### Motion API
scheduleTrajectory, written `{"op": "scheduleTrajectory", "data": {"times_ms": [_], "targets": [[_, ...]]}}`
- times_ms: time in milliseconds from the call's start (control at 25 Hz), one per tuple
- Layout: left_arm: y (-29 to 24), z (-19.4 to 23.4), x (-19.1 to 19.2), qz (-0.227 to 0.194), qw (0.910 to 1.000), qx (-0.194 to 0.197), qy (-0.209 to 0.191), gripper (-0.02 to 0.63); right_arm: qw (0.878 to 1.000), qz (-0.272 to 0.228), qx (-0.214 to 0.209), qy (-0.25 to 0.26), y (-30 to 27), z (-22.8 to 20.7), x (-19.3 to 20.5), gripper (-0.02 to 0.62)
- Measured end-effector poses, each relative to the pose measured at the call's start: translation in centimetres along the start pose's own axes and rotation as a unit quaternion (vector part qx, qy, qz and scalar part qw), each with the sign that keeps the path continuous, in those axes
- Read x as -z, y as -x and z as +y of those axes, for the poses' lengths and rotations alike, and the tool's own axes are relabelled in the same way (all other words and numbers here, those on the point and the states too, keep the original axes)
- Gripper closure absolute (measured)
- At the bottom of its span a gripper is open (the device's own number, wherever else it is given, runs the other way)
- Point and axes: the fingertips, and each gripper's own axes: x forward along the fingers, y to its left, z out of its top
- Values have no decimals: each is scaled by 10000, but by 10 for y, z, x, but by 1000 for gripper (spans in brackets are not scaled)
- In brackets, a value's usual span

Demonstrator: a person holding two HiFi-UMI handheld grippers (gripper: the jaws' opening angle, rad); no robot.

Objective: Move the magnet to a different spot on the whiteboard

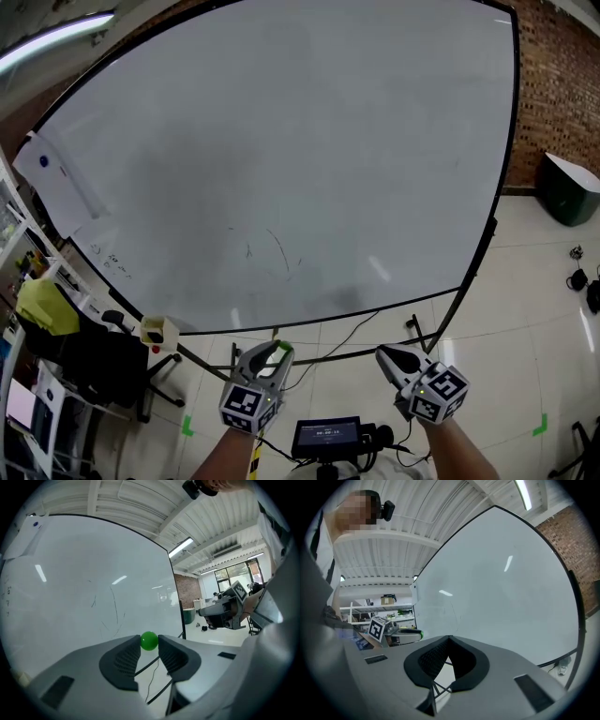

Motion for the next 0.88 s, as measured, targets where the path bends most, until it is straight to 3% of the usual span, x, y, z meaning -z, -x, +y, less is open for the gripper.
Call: {"op": "scheduleTrajectory", "data": {"times_ms": [360,520,680,880], "targets": [[-46,-4,-41,-42,9940,11,-1089,479,9998,-71,-169,-36,-7,-30,-12,568],[-70,-9,-53,84,9862,-31,-1651,479,9997,-79,-223,-37,-9,-44,-16,568],[-98,0,-50,548,9732,-357,-2203,479,9996,-123,-230,-48,-10,-64,-20,568],[-128,1,-57,801,9634,-553,-2497,479,9996,-146,-235,-81,-6,-86,-22,568]]}}
